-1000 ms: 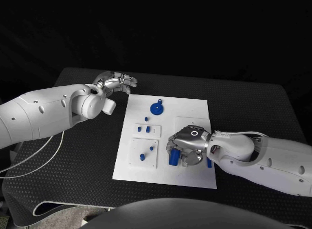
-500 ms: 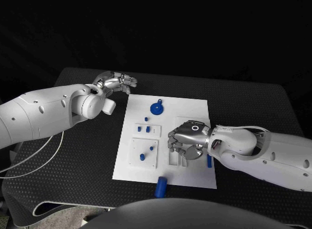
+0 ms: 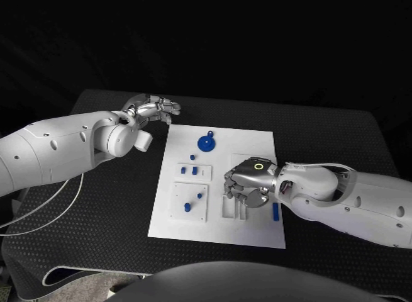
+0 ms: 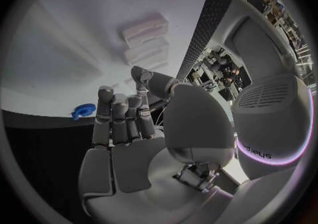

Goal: Assemble the parts on the task board

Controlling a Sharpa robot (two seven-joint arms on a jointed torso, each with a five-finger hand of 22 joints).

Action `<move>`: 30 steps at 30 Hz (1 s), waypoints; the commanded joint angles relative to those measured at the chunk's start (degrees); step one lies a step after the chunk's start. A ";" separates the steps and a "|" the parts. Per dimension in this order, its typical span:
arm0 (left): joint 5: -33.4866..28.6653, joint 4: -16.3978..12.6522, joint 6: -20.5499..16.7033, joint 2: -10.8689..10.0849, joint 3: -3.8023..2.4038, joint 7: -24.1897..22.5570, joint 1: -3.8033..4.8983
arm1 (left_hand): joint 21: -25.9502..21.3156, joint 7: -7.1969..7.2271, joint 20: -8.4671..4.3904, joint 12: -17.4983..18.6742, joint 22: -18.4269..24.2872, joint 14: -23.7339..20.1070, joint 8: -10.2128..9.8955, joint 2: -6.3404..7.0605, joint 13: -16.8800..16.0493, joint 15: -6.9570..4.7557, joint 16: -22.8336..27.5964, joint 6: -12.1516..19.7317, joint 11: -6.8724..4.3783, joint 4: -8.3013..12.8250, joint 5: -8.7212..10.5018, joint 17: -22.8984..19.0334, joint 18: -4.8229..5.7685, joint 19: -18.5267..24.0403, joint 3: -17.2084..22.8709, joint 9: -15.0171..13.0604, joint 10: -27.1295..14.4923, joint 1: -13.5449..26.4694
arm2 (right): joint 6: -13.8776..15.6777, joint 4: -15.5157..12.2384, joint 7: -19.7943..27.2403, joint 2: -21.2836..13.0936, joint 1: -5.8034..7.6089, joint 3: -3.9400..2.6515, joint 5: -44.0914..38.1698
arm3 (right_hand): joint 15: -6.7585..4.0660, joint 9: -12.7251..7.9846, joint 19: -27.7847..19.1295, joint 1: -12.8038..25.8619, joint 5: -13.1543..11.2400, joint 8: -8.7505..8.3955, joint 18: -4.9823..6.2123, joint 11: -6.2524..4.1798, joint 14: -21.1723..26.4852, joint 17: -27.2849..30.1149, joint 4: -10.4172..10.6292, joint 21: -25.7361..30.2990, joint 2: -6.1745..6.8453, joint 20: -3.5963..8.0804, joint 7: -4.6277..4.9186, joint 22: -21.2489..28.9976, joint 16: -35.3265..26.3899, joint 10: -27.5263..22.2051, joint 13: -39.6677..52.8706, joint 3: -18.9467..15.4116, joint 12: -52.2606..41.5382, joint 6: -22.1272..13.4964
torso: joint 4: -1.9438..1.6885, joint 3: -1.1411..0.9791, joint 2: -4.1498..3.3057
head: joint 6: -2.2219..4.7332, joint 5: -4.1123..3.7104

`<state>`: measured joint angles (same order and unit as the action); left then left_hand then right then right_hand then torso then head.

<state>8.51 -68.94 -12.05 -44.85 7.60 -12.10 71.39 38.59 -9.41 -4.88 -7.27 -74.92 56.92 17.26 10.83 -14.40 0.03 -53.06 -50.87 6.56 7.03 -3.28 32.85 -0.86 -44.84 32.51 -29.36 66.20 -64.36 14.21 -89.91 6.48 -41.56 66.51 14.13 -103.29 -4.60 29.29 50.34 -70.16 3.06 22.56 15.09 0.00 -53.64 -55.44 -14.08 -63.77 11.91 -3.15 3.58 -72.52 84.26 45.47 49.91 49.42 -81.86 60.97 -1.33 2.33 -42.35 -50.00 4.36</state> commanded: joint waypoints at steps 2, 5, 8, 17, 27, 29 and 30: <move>0.39 -0.07 0.70 0.04 -0.03 -0.35 0.04 | -0.23 0.09 -0.30 -0.11 -1.21 -0.06 -0.19 0.08 0.07 0.50 0.39 0.39 0.02 -0.36 0.28 0.09 -0.99 -0.35 -0.02 -0.05 -0.33 0.38 | -1.21 -0.15 -0.19 0.12 0.01 0.00 -0.50 | -0.05 -0.11 0.21 0.20 -0.29 -0.42 -0.09 0.08 -0.41 0.09 -0.27 -0.10 0.36 0.09 -0.06 0.09 0.10 0.19 -0.11 0.01 0.07 -0.37 | -0.01 -0.07 0.00 | 0.00 0.00; 0.39 -0.10 0.70 0.07 -0.03 -0.39 0.04 | -0.23 0.09 -0.30 -0.11 -1.21 -0.06 -0.18 0.08 0.07 0.51 0.39 0.40 0.02 -0.37 0.28 0.09 -0.99 -0.35 -0.02 -0.06 -0.34 0.37 | -1.16 -0.25 -0.20 0.14 0.01 0.00 -0.44 | -0.06 -0.15 0.20 0.25 -0.28 -0.48 -0.09 0.07 -0.41 0.11 -0.27 -0.09 0.32 0.09 -0.03 0.11 0.10 0.20 -0.12 0.02 0.06 -0.42 | -0.03 -0.06 0.04 | 0.00 -0.13; 0.39 -0.15 0.67 0.04 -0.03 -0.46 0.04 | -0.23 0.09 -0.30 -0.12 -1.21 -0.06 -0.18 0.08 0.08 0.51 0.39 0.40 0.02 -0.38 0.28 0.10 -0.99 -0.35 -0.02 -0.06 -0.35 0.37 | -1.16 -0.28 -0.20 0.11 0.01 0.00 -0.39 | -0.06 -0.16 0.21 0.26 -0.29 -0.50 -0.09 0.07 -0.42 0.12 -0.28 -0.09 0.31 0.09 -0.01 0.11 0.10 0.20 -0.13 0.02 0.06 -0.44 | -0.07 -0.03 0.01 | 0.00 -0.12; 0.39 -0.18 0.54 0.05 -0.03 -0.64 0.04 | -0.22 0.09 -0.30 -0.13 -1.21 -0.05 -0.17 0.09 0.07 0.51 0.39 0.40 0.02 -0.37 0.28 0.11 -1.00 -0.35 -0.02 -0.06 -0.35 0.33 | -1.05 -0.30 -0.30 0.11 0.01 0.00 -0.24 | -0.08 -0.20 0.21 0.30 -0.29 -0.57 -0.09 0.05 -0.43 0.14 -0.31 -0.10 0.33 0.09 0.03 0.13 0.10 0.22 -0.14 0.02 0.05 -0.51 | -0.02 0.01 0.00 | 0.00 -0.12; 0.39 -0.13 0.33 0.06 -0.03 -1.01 0.04 | -0.22 0.09 -0.29 -0.15 -1.21 -0.04 -0.16 0.12 0.07 0.51 0.38 0.40 0.02 -0.35 0.29 0.12 -1.01 -0.35 -0.03 -0.08 -0.35 0.30 | 1.60 0.05 -1.36 -0.37 0.01 0.00 2.22 | -0.22 -1.97 0.57 2.91 -0.24 -4.57 -0.09 0.34 -0.63 0.40 -0.40 -0.41 3.03 0.09 2.44 0.32 0.26 0.27 -0.31 -2.74 -0.08 -7.46 | -0.05 -0.01 0.02 | 0.25 -0.22; 0.39 -0.07 0.31 0.07 -0.03 -1.02 0.04 | -0.22 0.09 -0.29 -0.16 -1.21 -0.04 -0.15 0.12 0.07 0.51 0.38 0.39 0.02 -0.35 0.29 0.12 -1.01 -0.35 -0.04 -0.08 -0.34 0.29 | 2.08 0.14 -1.73 -0.65 0.02 0.00 3.87 | -0.14 -2.49 0.60 4.83 -0.17 -5.66 -0.09 0.67 -0.69 0.49 -0.50 -0.54 3.75 0.09 2.79 0.34 0.29 0.29 -0.35 -5.57 -0.14 -9.70 | -0.01 -0.03 0.01 | 0.40 -0.26; 0.39 -0.04 0.30 0.09 -0.03 -1.02 0.04 | -0.22 0.09 -0.29 -0.17 -1.21 -0.04 -0.15 0.13 0.06 0.51 0.38 0.39 0.02 -0.35 0.29 0.12 -1.01 -0.35 -0.04 -0.08 -0.34 0.29 | 2.19 0.14 -1.83 -0.81 0.02 0.00 4.32 | -0.07 -2.72 0.59 6.10 -0.22 -6.13 -0.09 0.80 -0.71 0.52 -0.41 -0.57 4.04 0.05 3.03 0.37 0.30 0.29 -0.37 -7.12 -0.16 -10.72 | 0.00 -0.04 0.01 | 0.41 -0.26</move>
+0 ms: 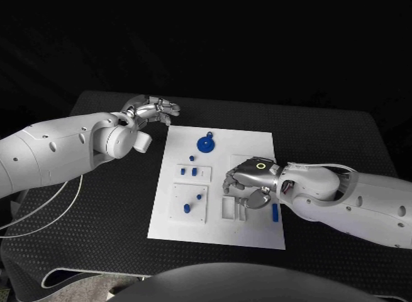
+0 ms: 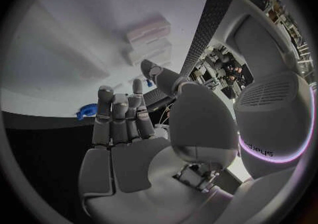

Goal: Assemble the parts on the task board

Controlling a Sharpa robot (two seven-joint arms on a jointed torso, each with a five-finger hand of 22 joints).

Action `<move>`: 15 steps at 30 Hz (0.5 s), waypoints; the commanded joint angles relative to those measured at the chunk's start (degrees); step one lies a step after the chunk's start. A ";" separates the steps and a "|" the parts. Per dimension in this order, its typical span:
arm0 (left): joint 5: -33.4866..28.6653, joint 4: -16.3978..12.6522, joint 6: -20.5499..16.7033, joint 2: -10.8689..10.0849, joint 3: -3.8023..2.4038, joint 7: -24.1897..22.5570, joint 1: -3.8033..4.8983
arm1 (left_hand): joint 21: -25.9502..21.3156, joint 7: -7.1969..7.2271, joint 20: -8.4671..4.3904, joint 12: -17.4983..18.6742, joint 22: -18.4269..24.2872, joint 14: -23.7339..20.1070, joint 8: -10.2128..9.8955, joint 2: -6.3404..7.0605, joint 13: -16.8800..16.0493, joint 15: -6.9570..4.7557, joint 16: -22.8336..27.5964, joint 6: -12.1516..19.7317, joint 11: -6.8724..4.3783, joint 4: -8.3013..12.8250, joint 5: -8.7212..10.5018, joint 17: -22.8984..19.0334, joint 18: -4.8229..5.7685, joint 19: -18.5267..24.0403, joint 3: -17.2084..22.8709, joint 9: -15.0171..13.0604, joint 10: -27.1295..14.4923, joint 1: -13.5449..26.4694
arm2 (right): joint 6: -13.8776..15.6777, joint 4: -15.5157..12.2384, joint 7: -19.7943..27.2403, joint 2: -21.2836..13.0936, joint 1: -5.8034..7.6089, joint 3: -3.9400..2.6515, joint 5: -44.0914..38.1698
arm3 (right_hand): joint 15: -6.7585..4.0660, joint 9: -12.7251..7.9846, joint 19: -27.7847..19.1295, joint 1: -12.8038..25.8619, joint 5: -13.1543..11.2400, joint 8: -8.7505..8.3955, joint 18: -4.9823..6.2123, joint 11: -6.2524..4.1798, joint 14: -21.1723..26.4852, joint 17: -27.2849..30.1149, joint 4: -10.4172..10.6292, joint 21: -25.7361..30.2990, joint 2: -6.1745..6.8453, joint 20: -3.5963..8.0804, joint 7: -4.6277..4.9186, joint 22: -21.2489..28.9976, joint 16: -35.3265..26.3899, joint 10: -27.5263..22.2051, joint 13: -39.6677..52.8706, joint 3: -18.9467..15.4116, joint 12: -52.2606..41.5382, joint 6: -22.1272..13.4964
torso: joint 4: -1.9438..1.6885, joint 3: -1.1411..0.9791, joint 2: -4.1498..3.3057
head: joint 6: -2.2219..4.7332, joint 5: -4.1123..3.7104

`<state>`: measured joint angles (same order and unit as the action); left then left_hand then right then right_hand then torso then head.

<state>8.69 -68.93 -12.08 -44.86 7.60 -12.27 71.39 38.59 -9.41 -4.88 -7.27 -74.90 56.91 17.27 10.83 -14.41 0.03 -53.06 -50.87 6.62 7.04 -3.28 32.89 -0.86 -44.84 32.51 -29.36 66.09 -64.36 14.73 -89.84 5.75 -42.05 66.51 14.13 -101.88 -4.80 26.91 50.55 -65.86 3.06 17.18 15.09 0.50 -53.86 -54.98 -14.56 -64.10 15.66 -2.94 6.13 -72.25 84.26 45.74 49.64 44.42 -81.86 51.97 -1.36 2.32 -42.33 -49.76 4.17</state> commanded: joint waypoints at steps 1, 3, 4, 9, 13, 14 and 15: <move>0.21 -0.04 0.33 0.11 -0.03 -0.85 0.04 | -0.22 0.09 -0.29 -0.17 -1.22 -0.04 -0.15 0.13 0.07 0.50 0.38 0.39 -0.05 -0.35 0.29 0.08 -1.01 -0.35 -0.04 -0.08 -0.23 0.28 | 1.81 0.12 -1.30 -0.50 0.01 0.00 3.35 | 0.26 -0.53 0.33 2.84 -0.16 -1.16 -0.09 0.63 -0.52 0.11 -0.20 -0.22 0.18 -0.10 0.91 0.16 0.32 0.01 -0.14 -4.06 -0.20 -2.76 | 0.02 -0.04 0.00 | 0.16 -0.08; 0.20 0.00 0.29 0.12 -0.02 -1.06 0.04 | -0.22 0.09 -0.29 -0.18 -1.23 -0.04 -0.14 0.15 0.07 0.50 0.38 0.39 -0.05 -0.35 0.29 0.08 -1.01 -0.35 -0.05 -0.08 -0.23 0.29 | 2.34 0.25 -1.72 -0.97 0.04 0.00 5.71 | 0.81 -0.65 0.21 4.67 0.01 -1.23 -0.09 1.23 -0.51 0.25 -0.52 -0.06 -0.37 -0.01 1.60 0.38 0.29 -0.05 -0.24 -7.48 -0.20 -3.40 | -0.01 -0.03 0.00 | 0.35 -0.17; 0.20 0.08 0.29 0.17 -0.02 -1.20 0.04 | -0.22 0.09 -0.28 -0.18 -1.23 -0.04 -0.14 0.15 0.07 0.50 0.38 0.38 -0.05 -0.35 0.29 0.08 -1.01 -0.35 -0.05 -0.08 -0.23 0.29 | 2.51 0.35 -1.92 -1.28 0.08 0.01 7.14 | 1.01 -0.77 0.19 5.76 0.13 -1.41 -0.09 1.53 -0.51 0.30 -0.32 0.02 -0.39 -0.05 1.98 0.49 0.29 -0.08 -0.29 -8.77 -0.19 -3.88 | -0.01 -0.04 0.01 | 0.55 -0.28; 0.10 0.23 -0.15 0.12 -0.02 -2.06 0.04 | -0.23 0.09 -0.25 -0.24 -1.23 -0.09 -0.10 0.29 0.05 0.52 0.42 0.36 -0.06 -0.43 0.30 0.08 -1.00 -0.32 -0.16 -0.11 -0.18 0.42 | 2.65 1.13 -2.54 -2.37 0.76 0.01 13.00 | 2.37 -0.99 0.14 11.22 3.64 -1.53 -0.09 3.02 -0.42 0.43 1.10 0.37 -0.95 0.09 3.58 1.01 0.40 -0.28 -0.46 -14.72 -0.31 -4.82 | -0.01 -0.09 0.02 | 0.97 -0.51; -0.06 0.41 -0.72 0.21 -0.02 -2.68 0.04 | -0.26 0.11 -0.23 -0.32 -1.22 -0.15 -0.06 0.33 0.02 0.53 0.47 0.32 -0.07 -0.51 0.30 0.08 -0.98 -0.26 -0.22 -0.13 -0.11 0.50 | 2.43 1.93 -2.73 -3.30 1.18 0.01 19.90 | 2.77 -1.04 0.20 13.28 4.84 -1.38 -0.09 3.45 -0.38 0.50 2.30 0.57 -0.85 0.37 4.06 1.34 0.50 -0.38 -0.58 -16.58 -0.43 -4.84 | 0.09 -0.13 0.05 | 1.43 -0.82; -0.09 0.47 -0.90 0.22 -0.02 -2.90 0.04 | -0.27 0.13 -0.22 -0.36 -1.22 -0.19 -0.03 0.32 0.01 0.53 0.50 0.29 -0.09 -0.53 0.30 0.07 -0.98 -0.24 -0.22 -0.14 -0.06 0.51 | 2.42 2.21 -2.75 -3.54 1.34 -0.01 21.21 | 2.82 -1.05 0.23 13.59 5.07 -1.35 -0.09 3.52 -0.38 0.52 2.57 0.60 -0.83 0.43 4.10 1.40 0.53 -0.39 -0.60 -16.79 -0.46 -4.85 | 0.07 -0.09 0.04 | 1.71 -0.97; -0.14 0.53 -1.06 0.23 -0.02 -3.09 0.04 | -0.28 0.14 -0.22 -0.40 -1.22 -0.22 -0.01 0.31 -0.01 0.53 0.52 0.27 -0.10 -0.54 0.30 0.07 -0.98 -0.22 -0.23 -0.15 -0.02 0.51 | 2.50 2.42 -2.86 -3.76 1.47 -0.04 22.05 | 2.88 -1.07 0.27 13.93 5.43 -1.34 -0.09 3.58 -0.39 0.52 2.91 0.60 -0.85 0.50 4.18 1.45 0.57 -0.38 -0.62 -16.96 -0.51 -4.87 | 0.09 -0.10 0.04 | 1.75 -1.09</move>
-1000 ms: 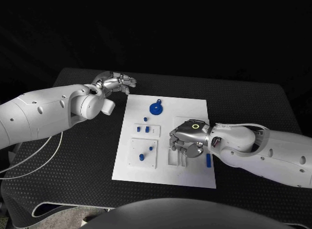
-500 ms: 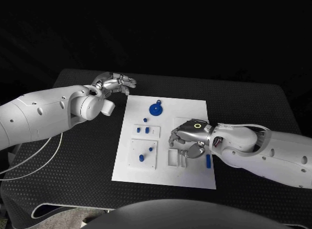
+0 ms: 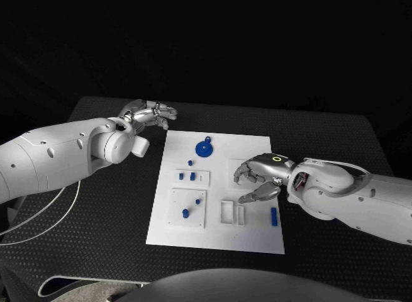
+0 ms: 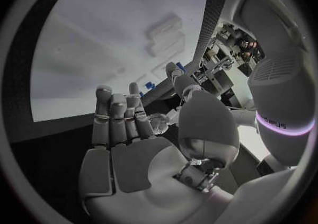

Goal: Assemble the parts on the task board

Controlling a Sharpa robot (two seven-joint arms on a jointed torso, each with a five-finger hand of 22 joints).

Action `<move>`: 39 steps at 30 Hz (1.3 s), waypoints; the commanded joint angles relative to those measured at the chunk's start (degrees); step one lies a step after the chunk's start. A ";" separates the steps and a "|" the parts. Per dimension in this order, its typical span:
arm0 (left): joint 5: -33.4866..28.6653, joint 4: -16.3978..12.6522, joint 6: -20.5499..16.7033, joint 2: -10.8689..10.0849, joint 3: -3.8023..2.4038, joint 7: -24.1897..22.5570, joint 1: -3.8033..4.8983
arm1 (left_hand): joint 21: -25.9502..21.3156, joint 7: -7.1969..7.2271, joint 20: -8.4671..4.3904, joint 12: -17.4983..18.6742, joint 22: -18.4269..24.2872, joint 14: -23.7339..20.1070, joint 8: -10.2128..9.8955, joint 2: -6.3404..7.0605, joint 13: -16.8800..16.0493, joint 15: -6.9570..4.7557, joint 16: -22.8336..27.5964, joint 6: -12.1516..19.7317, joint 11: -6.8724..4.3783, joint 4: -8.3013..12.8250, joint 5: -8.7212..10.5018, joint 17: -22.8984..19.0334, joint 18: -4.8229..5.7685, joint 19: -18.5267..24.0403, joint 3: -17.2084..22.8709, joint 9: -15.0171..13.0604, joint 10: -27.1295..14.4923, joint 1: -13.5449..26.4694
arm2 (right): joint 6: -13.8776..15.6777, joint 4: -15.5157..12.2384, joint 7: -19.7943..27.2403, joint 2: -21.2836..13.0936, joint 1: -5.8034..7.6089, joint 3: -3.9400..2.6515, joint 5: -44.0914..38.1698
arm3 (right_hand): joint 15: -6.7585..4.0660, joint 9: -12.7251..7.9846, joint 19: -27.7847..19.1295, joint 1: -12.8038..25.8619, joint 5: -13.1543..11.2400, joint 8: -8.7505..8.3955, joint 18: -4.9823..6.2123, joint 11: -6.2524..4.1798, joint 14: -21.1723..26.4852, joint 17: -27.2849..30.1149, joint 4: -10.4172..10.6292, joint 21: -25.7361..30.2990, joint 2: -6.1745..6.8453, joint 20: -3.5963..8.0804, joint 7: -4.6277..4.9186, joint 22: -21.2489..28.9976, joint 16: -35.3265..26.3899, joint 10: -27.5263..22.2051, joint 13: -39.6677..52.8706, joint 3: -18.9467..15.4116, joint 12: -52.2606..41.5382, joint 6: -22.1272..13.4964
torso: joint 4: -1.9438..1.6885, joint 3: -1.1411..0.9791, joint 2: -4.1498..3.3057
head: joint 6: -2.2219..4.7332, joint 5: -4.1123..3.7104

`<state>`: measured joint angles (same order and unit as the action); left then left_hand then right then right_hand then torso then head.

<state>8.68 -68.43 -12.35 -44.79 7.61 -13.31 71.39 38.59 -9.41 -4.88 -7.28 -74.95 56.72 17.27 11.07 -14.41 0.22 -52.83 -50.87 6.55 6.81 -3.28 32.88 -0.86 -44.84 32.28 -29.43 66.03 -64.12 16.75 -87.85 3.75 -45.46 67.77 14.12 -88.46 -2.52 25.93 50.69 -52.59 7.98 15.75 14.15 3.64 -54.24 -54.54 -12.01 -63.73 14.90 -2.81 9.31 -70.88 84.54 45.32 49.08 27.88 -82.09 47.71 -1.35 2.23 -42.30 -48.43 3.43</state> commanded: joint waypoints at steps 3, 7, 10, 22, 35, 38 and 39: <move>-0.29 0.28 -1.18 0.18 -0.04 -2.43 0.04 | -0.31 0.18 -0.22 -0.53 -1.18 -0.09 0.05 0.05 -0.06 0.31 0.36 0.22 -0.08 -0.35 0.30 0.06 -0.98 -0.15 -0.01 -0.12 0.21 0.26 | 0.59 1.67 -1.21 -0.95 0.51 -0.25 12.67 | 0.66 -0.11 0.22 1.50 1.66 0.20 0.85 0.48 -0.04 0.11 1.29 0.22 -0.07 0.56 1.03 0.21 0.42 0.05 -0.12 -0.85 -0.42 -0.58 | 0.12 -0.06 -0.03 | 0.59 -0.68; -0.58 0.61 -1.64 0.25 -0.04 -2.98 0.04 | -0.34 0.19 -0.22 -0.69 -1.18 -0.13 0.09 0.01 -0.12 0.29 0.42 0.19 -0.14 -0.42 0.30 0.05 -0.96 -0.09 -0.05 -0.14 0.41 0.31 | 0.86 3.85 -1.65 -1.46 0.62 -0.66 17.55 | 0.53 -0.03 0.34 2.38 3.26 0.56 0.85 0.33 -0.11 0.16 2.40 0.14 -0.34 0.80 0.87 0.32 0.57 0.18 -0.21 -1.26 -0.63 -0.16 | 0.13 -0.02 -0.02 | 0.89 -1.10; -0.75 0.75 -1.90 0.26 -0.04 -3.30 0.04 | -0.36 0.27 -0.28 -1.18 -1.18 -0.11 0.22 -0.09 -0.31 0.15 0.47 0.07 -0.41 -0.53 0.31 0.07 -0.93 -0.04 -0.13 -0.20 1.10 0.34 | 0.78 5.18 -2.18 -1.81 0.66 -0.96 20.43 | 0.33 0.07 0.45 3.00 4.91 0.90 0.85 0.15 -0.24 0.21 3.09 0.01 -0.76 1.01 0.64 0.38 0.70 0.39 -0.29 -1.69 -0.81 0.32 | 0.09 0.00 0.01 | 0.89 -1.39; -1.52 1.41 -2.64 0.26 -0.04 -4.44 0.04 | -0.37 0.40 -0.38 -1.63 -1.18 -0.05 0.45 -0.20 -0.49 0.00 0.51 -0.21 -0.66 -0.67 0.30 0.09 -0.87 -0.03 -0.23 -0.29 1.67 0.41 | 1.23 10.72 -2.79 -2.06 0.66 -1.92 33.36 | 0.04 0.18 0.37 3.67 7.07 1.39 0.85 -0.19 -0.25 0.46 4.10 0.01 -1.89 1.22 0.34 0.55 0.60 0.56 -0.48 -2.14 -0.94 1.07 | -0.01 0.01 -0.04 | 1.67 -2.60; -1.94 1.74 -2.63 0.41 -0.05 -4.88 0.03 | -0.39 0.44 -0.41 -1.72 -1.17 -0.05 0.52 -0.28 -0.53 -0.02 0.53 -0.29 -0.70 -0.77 0.30 0.10 -0.83 -0.02 -0.28 -0.32 1.74 0.50 | 1.24 12.82 -3.02 -1.90 0.66 -2.29 40.76 | -0.06 0.17 0.31 3.44 7.64 1.47 0.85 -0.28 -0.28 0.62 3.95 -0.01 -2.62 1.23 0.26 0.60 0.50 0.64 -0.53 -2.39 -1.02 1.20 | -0.03 0.04 -0.04 | 2.59 -3.24; -2.01 1.73 -2.61 0.41 -0.05 -4.99 0.03 | -0.39 0.45 -0.42 -1.74 -1.17 -0.05 0.53 -0.29 -0.53 -0.03 0.53 -0.31 -0.72 -0.79 0.30 0.11 -0.82 -0.01 -0.29 -0.32 1.76 0.51 | 1.34 13.56 -2.80 -1.86 0.66 -2.42 40.94 | -0.07 0.16 0.28 3.39 7.75 1.47 0.85 -0.29 -0.27 0.67 3.90 0.01 -2.87 1.23 0.25 0.62 0.45 0.63 -0.56 -2.46 -1.02 1.19 | -0.03 0.05 -0.03 | 2.67 -3.32; -2.01 1.73 -2.61 0.41 -0.05 -5.02 0.03 | -0.39 0.46 -0.42 -1.75 -1.17 -0.04 0.54 -0.30 -0.54 -0.03 0.53 -0.31 -0.72 -0.79 0.30 0.11 -0.82 -0.01 -0.29 -0.32 1.77 0.51 | 1.38 13.71 -2.72 -1.87 0.66 -2.45 40.99 | -0.07 0.15 0.27 3.37 7.78 1.46 0.85 -0.29 -0.27 0.68 3.87 0.01 -2.90 1.23 0.25 0.62 0.44 0.63 -0.57 -2.48 -1.01 1.19 | -0.03 0.05 -0.03 | 2.67 -3.32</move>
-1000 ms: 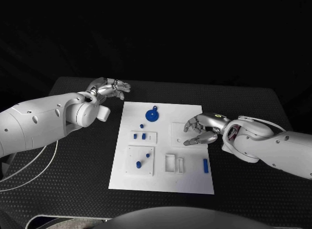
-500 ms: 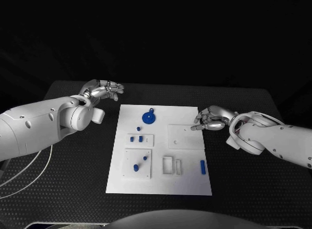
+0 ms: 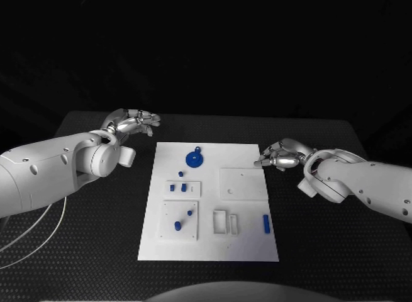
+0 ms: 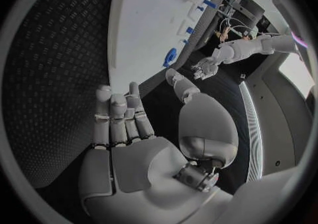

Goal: Assemble the parts on the task board

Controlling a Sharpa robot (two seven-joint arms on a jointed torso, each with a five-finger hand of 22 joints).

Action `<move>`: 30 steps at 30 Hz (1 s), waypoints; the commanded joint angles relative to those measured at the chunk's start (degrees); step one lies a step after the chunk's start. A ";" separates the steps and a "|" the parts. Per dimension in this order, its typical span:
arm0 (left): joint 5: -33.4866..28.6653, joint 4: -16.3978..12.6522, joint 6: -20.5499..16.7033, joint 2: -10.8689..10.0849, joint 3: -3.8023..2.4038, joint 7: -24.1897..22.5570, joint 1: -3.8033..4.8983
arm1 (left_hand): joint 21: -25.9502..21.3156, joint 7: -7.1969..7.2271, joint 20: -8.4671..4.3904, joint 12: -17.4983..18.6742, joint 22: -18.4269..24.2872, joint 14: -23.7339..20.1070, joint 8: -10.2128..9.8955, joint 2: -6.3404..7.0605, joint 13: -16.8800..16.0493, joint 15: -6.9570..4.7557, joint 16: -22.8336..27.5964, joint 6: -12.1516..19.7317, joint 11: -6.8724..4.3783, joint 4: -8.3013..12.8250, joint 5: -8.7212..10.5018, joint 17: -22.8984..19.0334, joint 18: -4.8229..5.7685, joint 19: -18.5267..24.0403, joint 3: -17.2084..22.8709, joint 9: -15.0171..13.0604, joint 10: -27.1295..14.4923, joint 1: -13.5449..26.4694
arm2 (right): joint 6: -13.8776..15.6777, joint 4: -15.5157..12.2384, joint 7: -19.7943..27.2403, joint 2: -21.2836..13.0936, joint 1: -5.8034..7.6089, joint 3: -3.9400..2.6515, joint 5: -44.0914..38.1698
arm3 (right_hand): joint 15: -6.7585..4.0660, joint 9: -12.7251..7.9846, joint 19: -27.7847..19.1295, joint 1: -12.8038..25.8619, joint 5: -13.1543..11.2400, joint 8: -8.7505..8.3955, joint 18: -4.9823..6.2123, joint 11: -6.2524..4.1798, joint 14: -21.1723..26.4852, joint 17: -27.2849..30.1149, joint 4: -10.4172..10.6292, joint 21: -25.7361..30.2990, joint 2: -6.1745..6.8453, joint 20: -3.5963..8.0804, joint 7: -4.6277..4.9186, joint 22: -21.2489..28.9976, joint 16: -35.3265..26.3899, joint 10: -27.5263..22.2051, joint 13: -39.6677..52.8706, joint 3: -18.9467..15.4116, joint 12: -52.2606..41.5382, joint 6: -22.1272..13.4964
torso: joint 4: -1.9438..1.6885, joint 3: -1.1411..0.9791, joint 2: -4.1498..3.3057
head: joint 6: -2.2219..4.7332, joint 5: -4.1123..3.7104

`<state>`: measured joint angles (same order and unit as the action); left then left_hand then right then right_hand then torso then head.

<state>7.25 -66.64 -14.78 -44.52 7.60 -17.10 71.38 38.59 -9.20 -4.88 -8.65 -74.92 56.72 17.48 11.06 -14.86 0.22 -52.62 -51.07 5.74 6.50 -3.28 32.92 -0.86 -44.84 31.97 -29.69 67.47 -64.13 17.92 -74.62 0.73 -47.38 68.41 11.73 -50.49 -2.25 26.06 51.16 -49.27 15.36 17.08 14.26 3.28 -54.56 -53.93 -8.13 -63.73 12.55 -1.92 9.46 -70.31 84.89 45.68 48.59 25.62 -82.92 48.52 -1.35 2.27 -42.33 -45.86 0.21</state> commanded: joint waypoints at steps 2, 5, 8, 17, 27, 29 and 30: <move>-0.62 -0.07 -0.09 0.14 -0.04 -1.30 0.03 | -0.40 0.27 -0.43 -0.41 -1.20 -0.04 0.35 -0.32 -0.10 -0.04 0.32 -0.14 0.08 -0.49 0.30 0.07 -0.80 -0.01 0.02 -0.07 0.36 0.51 | 0.43 0.73 0.56 0.06 0.02 -0.12 3.40 | -0.35 0.01 -0.22 0.04 0.42 0.13 0.74 0.07 0.05 0.09 -0.04 0.03 -0.60 0.34 0.10 0.06 0.07 0.26 -0.09 -0.27 -0.17 0.37 | -0.02 0.02 -0.02 | 0.18 -0.14; -0.62 -0.06 -0.05 0.16 -0.04 -1.36 0.03 | -0.40 0.30 -0.45 -0.46 -1.20 -0.03 0.39 -0.37 -0.12 -0.06 0.32 -0.20 0.05 -0.51 0.30 0.08 -0.79 -0.01 0.01 -0.09 0.42 0.51 | 0.75 0.94 0.94 0.14 0.02 -0.27 4.30 | -0.36 0.00 -0.25 -0.02 0.48 0.13 0.74 0.07 0.06 0.13 -0.12 0.04 -0.75 0.34 0.10 0.08 0.03 0.24 -0.12 -0.35 -0.15 0.39 | 0.00 0.00 -0.02 | 0.29 -0.14; -0.63 -0.02 -0.05 0.21 -0.04 -1.43 0.02 | -0.40 0.31 -0.46 -0.49 -1.20 -0.03 0.41 -0.39 -0.13 -0.06 0.32 -0.23 0.03 -0.51 0.30 0.09 -0.79 -0.01 0.00 -0.10 0.46 0.50 | 1.23 1.12 1.55 0.23 0.02 -0.41 5.33 | -0.36 0.00 -0.27 -0.05 0.57 0.16 0.74 0.06 0.05 0.17 -0.19 0.05 -0.91 0.33 0.08 0.10 0.00 0.24 -0.14 -0.43 -0.14 0.44 | 0.02 -0.05 -0.05 | 0.39 -0.14; -0.74 0.15 0.05 0.37 -0.04 -1.64 0.00 | -0.41 0.34 -0.48 -0.53 -1.20 -0.03 0.45 -0.42 -0.15 -0.08 0.33 -0.28 0.01 -0.51 0.30 0.09 -0.77 0.00 -0.01 -0.11 0.50 0.50 | 2.83 2.11 8.23 0.74 0.01 -0.56 9.04 | -0.41 -0.02 -1.31 -2.64 -0.14 0.41 0.74 -0.10 0.48 1.18 -2.44 0.75 -2.72 -0.08 0.04 0.38 -1.36 -0.31 -0.73 -0.12 0.70 0.98 | -0.04 0.03 -0.02 | 0.98 -0.40; -0.75 0.19 0.10 0.47 -0.04 -1.65 -0.03 | -0.43 0.40 -0.51 -0.61 -1.20 -0.04 0.52 -0.49 -0.17 -0.10 0.35 -0.39 -0.03 -0.47 0.30 0.10 -0.75 0.02 -0.02 -0.14 0.57 0.43 | 1.20 1.76 6.82 0.87 0.01 -0.62 8.24 | -0.48 -0.30 -1.78 -3.51 -0.44 0.38 0.74 -0.09 0.41 2.39 -3.51 1.42 -3.36 -1.04 -0.10 0.82 -2.50 -0.18 -1.80 0.00 1.73 1.25 | -0.02 0.07 -0.02 | 1.14 -0.31; -0.75 0.20 0.11 0.47 -0.04 -1.65 -0.03 | -0.43 0.41 -0.51 -0.62 -1.20 -0.04 0.53 -0.50 -0.18 -0.10 0.35 -0.40 -0.04 -0.47 0.30 0.10 -0.75 0.02 -0.03 -0.14 0.57 0.43 | 1.14 1.72 6.62 0.93 0.01 -0.62 7.99 | -0.50 -0.33 -1.67 -3.36 -0.47 0.37 0.74 -0.11 0.29 2.42 -3.53 1.36 -3.35 -1.07 -0.11 0.82 -2.44 -0.05 -1.82 -0.16 1.67 1.27 | 0.00 0.04 -0.02 | 1.19 -0.27; -0.75 0.17 0.14 0.47 -0.04 -1.66 -0.03 | -0.43 0.41 -0.51 -0.62 -1.20 -0.03 0.54 -0.50 -0.18 -0.10 0.35 -0.41 -0.04 -0.47 0.30 0.10 -0.75 0.03 -0.03 -0.14 0.58 0.43 | 1.07 1.70 6.56 0.94 0.01 -0.62 7.90 | -0.51 -0.35 -1.63 -3.27 -0.49 0.36 0.74 -0.11 0.25 2.44 -3.54 1.34 -3.33 -1.08 -0.11 0.82 -2.41 0.00 -1.83 -0.25 1.64 1.27 | 0.01 0.05 -0.02 | 1.24 -0.28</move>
<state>6.86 -66.33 -14.79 -44.15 7.60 -17.80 71.32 38.37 -9.00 -4.88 -8.88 -74.90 56.72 17.70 10.86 -14.96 0.22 -52.62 -51.27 5.52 6.21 -3.28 32.95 -0.86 -44.84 32.00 -29.76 67.67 -63.93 19.87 -72.77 6.84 -46.50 68.42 11.12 -42.31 -2.63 25.78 49.52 -52.13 15.09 17.29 14.27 3.27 -53.91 -51.55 -11.55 -62.40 9.27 -2.76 9.25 -69.54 82.65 45.25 46.86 25.56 -81.41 49.39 -1.38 2.32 -42.34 -44.69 -0.12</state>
